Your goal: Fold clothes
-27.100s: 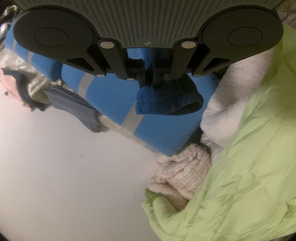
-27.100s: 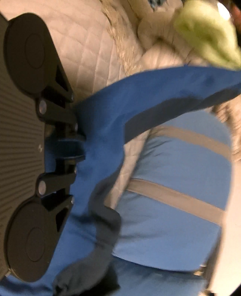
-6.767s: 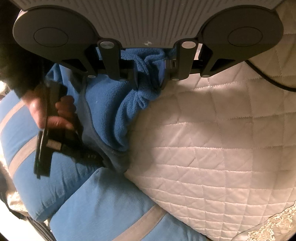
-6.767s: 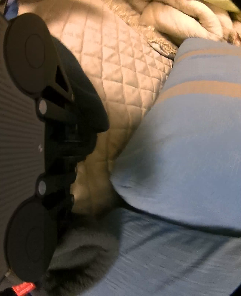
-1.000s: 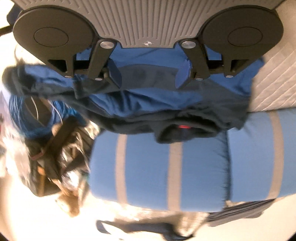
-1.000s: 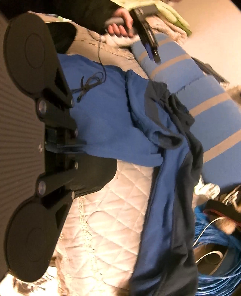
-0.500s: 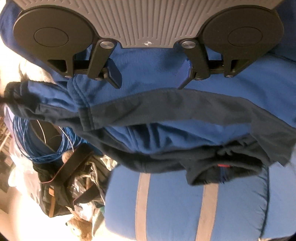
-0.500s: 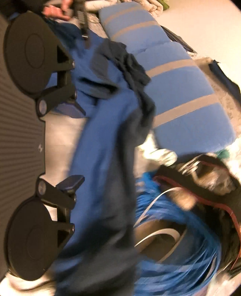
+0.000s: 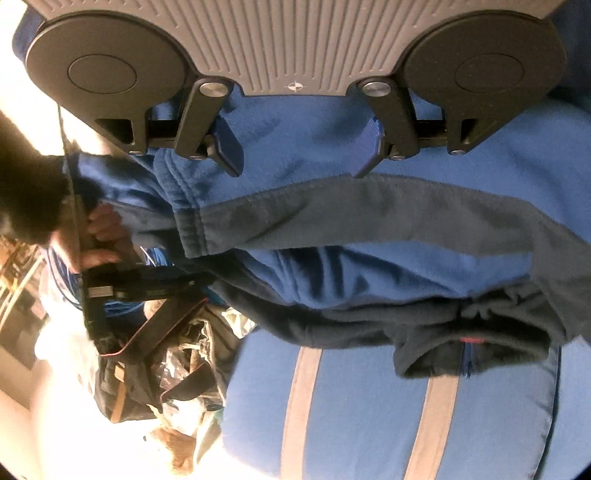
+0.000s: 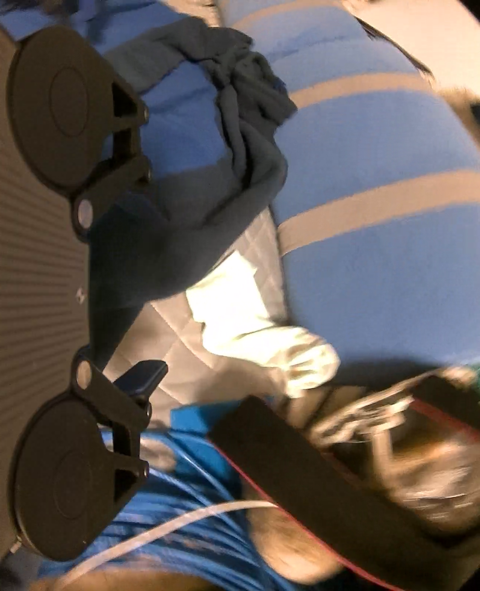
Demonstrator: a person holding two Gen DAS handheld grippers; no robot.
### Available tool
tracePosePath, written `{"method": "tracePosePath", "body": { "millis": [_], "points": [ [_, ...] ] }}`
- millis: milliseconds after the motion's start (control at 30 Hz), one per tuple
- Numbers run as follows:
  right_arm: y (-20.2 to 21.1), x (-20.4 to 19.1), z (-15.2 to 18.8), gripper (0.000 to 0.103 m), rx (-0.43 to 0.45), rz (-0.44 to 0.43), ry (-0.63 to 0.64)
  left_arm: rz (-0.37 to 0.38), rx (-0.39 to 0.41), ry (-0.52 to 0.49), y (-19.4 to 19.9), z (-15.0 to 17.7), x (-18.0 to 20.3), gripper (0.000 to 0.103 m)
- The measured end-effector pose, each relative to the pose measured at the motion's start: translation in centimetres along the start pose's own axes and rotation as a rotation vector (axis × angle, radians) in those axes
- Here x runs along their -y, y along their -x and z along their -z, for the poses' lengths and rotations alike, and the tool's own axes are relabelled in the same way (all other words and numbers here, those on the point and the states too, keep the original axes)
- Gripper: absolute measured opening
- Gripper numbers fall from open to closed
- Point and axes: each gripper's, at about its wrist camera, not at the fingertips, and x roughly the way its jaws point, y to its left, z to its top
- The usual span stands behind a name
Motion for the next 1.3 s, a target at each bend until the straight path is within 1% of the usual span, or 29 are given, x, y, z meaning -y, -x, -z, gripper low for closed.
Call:
{"method": "tracePosePath", "body": {
  "millis": [33,100,233,300,367,467,533,567,600,667,700,733,767,833,867,1000,1067,1100,1167,1267,1300],
  "points": [
    [-0.2,0.1,-0.2,0.005,0.004,0.004,0.008,0.003,-0.009,0.002,-0.1,0.1,-0.1,0.06],
    [-0.7,0.4,-0.5,0.004,0.013,0.011,0.024,0.003,-0.026,0.012,-0.3,0.2,-0.3,0.06],
    [0.2,-0.6,-2.6,0.004,0.139,0.102,0.1,0.01,-0.055,0.051,-1.0,0.3,-0.6,0.06],
    [0.5,-1.2,-3.9,0.004,0.202,0.15,0.136,0.02,-0.059,0.047,-1.1,0.4,-0.4,0.06],
    [0.4,-1.6,-5.2,0.004,0.252,0.181,0.14,0.023,-0.061,0.034,-1.1,0.6,-0.2,0.06],
    [-0.4,-2.1,-6.7,0.004,0.281,0.207,0.146,0.026,-0.067,0.026,-1.2,0.8,0.0,0.06],
    [-1.1,-2.6,-6.9,0.005,0.277,0.237,0.161,0.026,-0.068,0.032,-1.2,0.9,0.0,0.06],
    [-1.4,-2.7,-6.8,0.007,0.27,0.255,0.164,0.026,-0.068,0.035,-1.2,0.9,-0.1,0.06],
    [-1.7,-2.8,-6.8,0.03,0.264,0.274,0.166,0.025,-0.067,0.037,-1.2,0.9,-0.1,0.06],
    [-1.2,-3.3,-6.2,0.041,0.263,0.3,0.164,0.021,-0.066,0.039,-1.2,0.8,0.0,0.06],
    [-0.6,-3.6,-5.7,0.055,0.272,0.314,0.168,0.019,-0.066,0.042,-1.1,0.7,0.0,0.06],
    [0.3,-4.1,-5.1,0.063,0.279,0.317,0.17,0.019,-0.066,0.044,-1.1,0.7,0.1,0.06],
    [1.3,-4.5,-4.5,0.073,0.285,0.315,0.172,0.019,-0.067,0.044,-1.0,0.7,0.2,0.06],
    [3.5,-5.4,-3.1,0.075,0.258,0.239,0.152,0.021,-0.068,0.047,-1.0,0.6,0.3,0.06],
    [4.5,-5.9,-2.4,0.076,0.225,0.187,0.136,0.022,-0.069,0.049,-1.0,0.6,0.3,0.06],
    [5.9,-7.0,1.3,0.078,0.013,-0.039,0.021,0.032,-0.069,0.058,-0.8,0.7,0.5,0.06],
    [5.3,-7.3,3.1,0.077,-0.086,-0.114,-0.043,0.038,-0.064,0.053,-0.6,0.6,0.7,0.06],
    [4.9,-7.5,3.9,0.077,-0.119,-0.149,-0.063,0.039,-0.062,0.05,-0.5,0.6,0.8,0.06],
    [4.1,-7.8,5.0,0.077,-0.152,-0.191,-0.071,0.044,-0.059,0.048,-0.4,0.6,0.9,0.06],
    [2.9,-8.4,6.0,0.076,-0.181,-0.23,-0.087,0.047,-0.06,0.047,-0.2,0.7,1.0,0.06],
    [2.6,-8.4,6.1,0.069,-0.187,-0.238,-0.097,0.049,-0.06,0.047,-0.1,0.7,1.0,0.06]
  ]
}}
